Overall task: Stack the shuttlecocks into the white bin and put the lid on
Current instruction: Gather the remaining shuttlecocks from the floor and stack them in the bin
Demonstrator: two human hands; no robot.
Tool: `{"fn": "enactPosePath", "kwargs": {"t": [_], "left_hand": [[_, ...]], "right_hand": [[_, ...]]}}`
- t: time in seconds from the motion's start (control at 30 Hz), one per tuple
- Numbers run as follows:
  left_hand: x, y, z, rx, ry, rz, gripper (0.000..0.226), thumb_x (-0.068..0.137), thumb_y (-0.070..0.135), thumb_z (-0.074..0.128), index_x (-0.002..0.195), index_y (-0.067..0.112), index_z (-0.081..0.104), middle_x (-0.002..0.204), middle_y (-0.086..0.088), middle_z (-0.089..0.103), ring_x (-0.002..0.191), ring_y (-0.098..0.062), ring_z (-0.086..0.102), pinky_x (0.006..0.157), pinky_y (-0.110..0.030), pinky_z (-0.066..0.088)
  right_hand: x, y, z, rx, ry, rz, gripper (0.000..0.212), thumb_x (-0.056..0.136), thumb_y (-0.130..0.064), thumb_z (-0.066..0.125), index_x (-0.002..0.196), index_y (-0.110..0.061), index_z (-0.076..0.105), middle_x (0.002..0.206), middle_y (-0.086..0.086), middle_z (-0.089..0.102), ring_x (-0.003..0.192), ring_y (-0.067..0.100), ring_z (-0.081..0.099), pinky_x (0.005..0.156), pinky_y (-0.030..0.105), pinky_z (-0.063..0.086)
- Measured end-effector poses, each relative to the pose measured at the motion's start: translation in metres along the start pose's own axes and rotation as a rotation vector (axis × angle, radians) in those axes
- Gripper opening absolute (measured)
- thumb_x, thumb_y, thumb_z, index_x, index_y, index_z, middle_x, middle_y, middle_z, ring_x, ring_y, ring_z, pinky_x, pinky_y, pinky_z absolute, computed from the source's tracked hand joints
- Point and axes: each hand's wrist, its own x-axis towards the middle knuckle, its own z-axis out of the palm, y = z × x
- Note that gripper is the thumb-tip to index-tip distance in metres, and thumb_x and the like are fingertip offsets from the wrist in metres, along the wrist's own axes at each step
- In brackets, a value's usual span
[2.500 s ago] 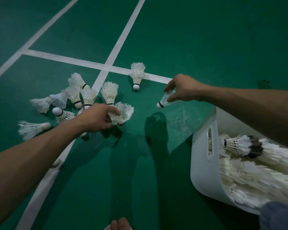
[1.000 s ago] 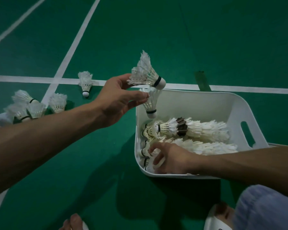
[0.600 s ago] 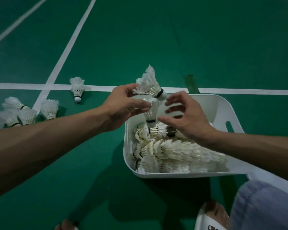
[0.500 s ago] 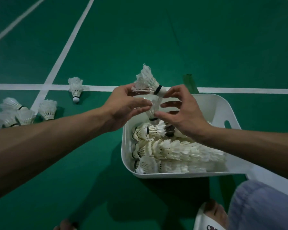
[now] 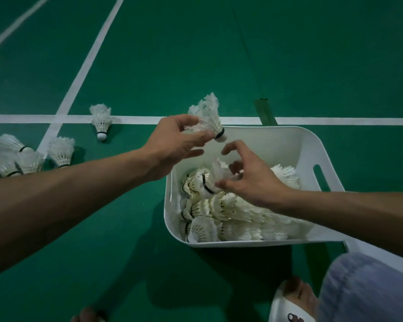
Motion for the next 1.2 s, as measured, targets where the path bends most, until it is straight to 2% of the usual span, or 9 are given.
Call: {"fn": "enactPosePath", "kwargs": {"t": [0.1, 0.2, 0.37, 0.57, 0.73, 0.83, 0.93, 1.03, 1.2], "left_hand": [[-0.003, -0.002, -0.004, 0.199, 0.051, 0.087, 0.031, 0.077, 0.020, 0.077, 0.104, 0.010, 0.065, 0.103, -0.006, 0.069, 0.094, -0.026, 0.067, 0.088, -0.044, 0.055], [-0.004, -0.006, -0.008, 0.360, 0.074, 0.151, 0.024, 0.077, 0.024, 0.077, 0.094, 0.014, 0.065, 0.083, 0.004, 0.073, 0.082, -0.013, 0.069, 0.089, -0.044, 0.053], [-0.002, -0.010, -0.011, 0.392, 0.000, 0.201, 0.029, 0.077, 0.025, 0.077, 0.094, 0.011, 0.057, 0.088, -0.006, 0.070, 0.079, -0.019, 0.072, 0.081, -0.047, 0.056], [-0.004, -0.011, -0.010, 0.505, -0.065, 0.269, 0.039, 0.081, 0.027, 0.072, 0.109, 0.024, 0.045, 0.094, 0.004, 0.059, 0.072, -0.010, 0.071, 0.070, -0.025, 0.058], [-0.006, -0.013, -0.014, 0.500, -0.111, 0.268, 0.050, 0.081, 0.026, 0.072, 0.122, 0.028, 0.042, 0.101, 0.002, 0.056, 0.072, -0.010, 0.070, 0.068, -0.023, 0.059], [-0.009, -0.014, -0.015, 0.528, -0.158, 0.274, 0.061, 0.080, 0.024, 0.075, 0.128, 0.034, 0.039, 0.103, 0.002, 0.053, 0.069, -0.011, 0.070, 0.069, -0.027, 0.060], [-0.010, -0.014, -0.014, 0.655, -0.210, 0.321, 0.073, 0.076, 0.027, 0.078, 0.133, 0.040, 0.034, 0.101, 0.006, 0.052, 0.071, -0.007, 0.066, 0.070, -0.022, 0.057], [-0.008, -0.017, -0.014, 0.776, -0.265, 0.330, 0.073, 0.075, 0.027, 0.079, 0.133, 0.034, 0.037, 0.099, 0.010, 0.054, 0.077, -0.007, 0.063, 0.073, -0.019, 0.054], [-0.001, -0.021, -0.010, 1.086, -0.393, 0.376, 0.051, 0.074, 0.031, 0.080, 0.117, 0.021, 0.055, 0.105, 0.006, 0.060, 0.079, -0.007, 0.059, 0.075, -0.025, 0.050]], "right_hand": [[-0.012, 0.010, 0.002, -0.296, -0.099, -0.074, 0.052, 0.078, -0.031, 0.077, 0.120, -0.042, 0.048, 0.087, -0.015, 0.058, 0.081, 0.005, 0.060, 0.076, 0.026, 0.048], [-0.020, 0.011, 0.006, -0.508, -0.159, -0.120, 0.047, 0.080, -0.032, 0.073, 0.122, -0.041, 0.054, 0.088, -0.013, 0.058, 0.088, 0.011, 0.058, 0.075, 0.026, 0.044], [-0.015, 0.000, 0.015, -0.646, -0.325, -0.120, 0.042, 0.077, -0.027, 0.073, 0.117, -0.030, 0.061, 0.089, -0.009, 0.064, 0.073, 0.007, 0.054, 0.064, 0.021, 0.041], [-0.009, -0.001, 0.034, -0.653, -0.504, -0.076, 0.039, 0.074, -0.026, 0.076, 0.110, -0.023, 0.060, 0.081, -0.009, 0.062, 0.068, 0.006, 0.054, 0.054, 0.016, 0.042], [-0.006, 0.012, 0.045, -0.506, -0.539, 0.119, 0.043, 0.076, -0.035, 0.075, 0.114, -0.021, 0.059, 0.098, -0.005, 0.068, 0.080, 0.013, 0.066, 0.074, 0.028, 0.057], [-0.008, 0.022, 0.045, -0.036, -0.560, 0.361, 0.044, 0.084, -0.009, 0.070, 0.121, -0.017, 0.048, 0.104, 0.009, 0.065, 0.085, 0.023, 0.067, 0.082, 0.036, 0.059], [-0.013, 0.027, 0.042, 0.040, -0.613, 0.349, 0.047, 0.085, 0.002, 0.065, 0.118, -0.020, 0.039, 0.105, 0.012, 0.062, 0.082, 0.018, 0.060, 0.072, 0.029, 0.054], [-0.016, 0.035, 0.035, 0.102, -0.584, 0.369, 0.047, 0.082, 0.006, 0.067, 0.110, -0.019, 0.040, 0.110, 0.018, 0.067, 0.082, 0.019, 0.064, 0.073, 0.032, 0.054], [-0.019, 0.037, -0.002, 0.225, -0.310, 0.449, 0.024, 0.079, 0.009, 0.068, 0.087, -0.006, 0.051, 0.088, 0.025, 0.067, 0.067, 0.027, 0.066, 0.059, 0.035, 0.057]]}}
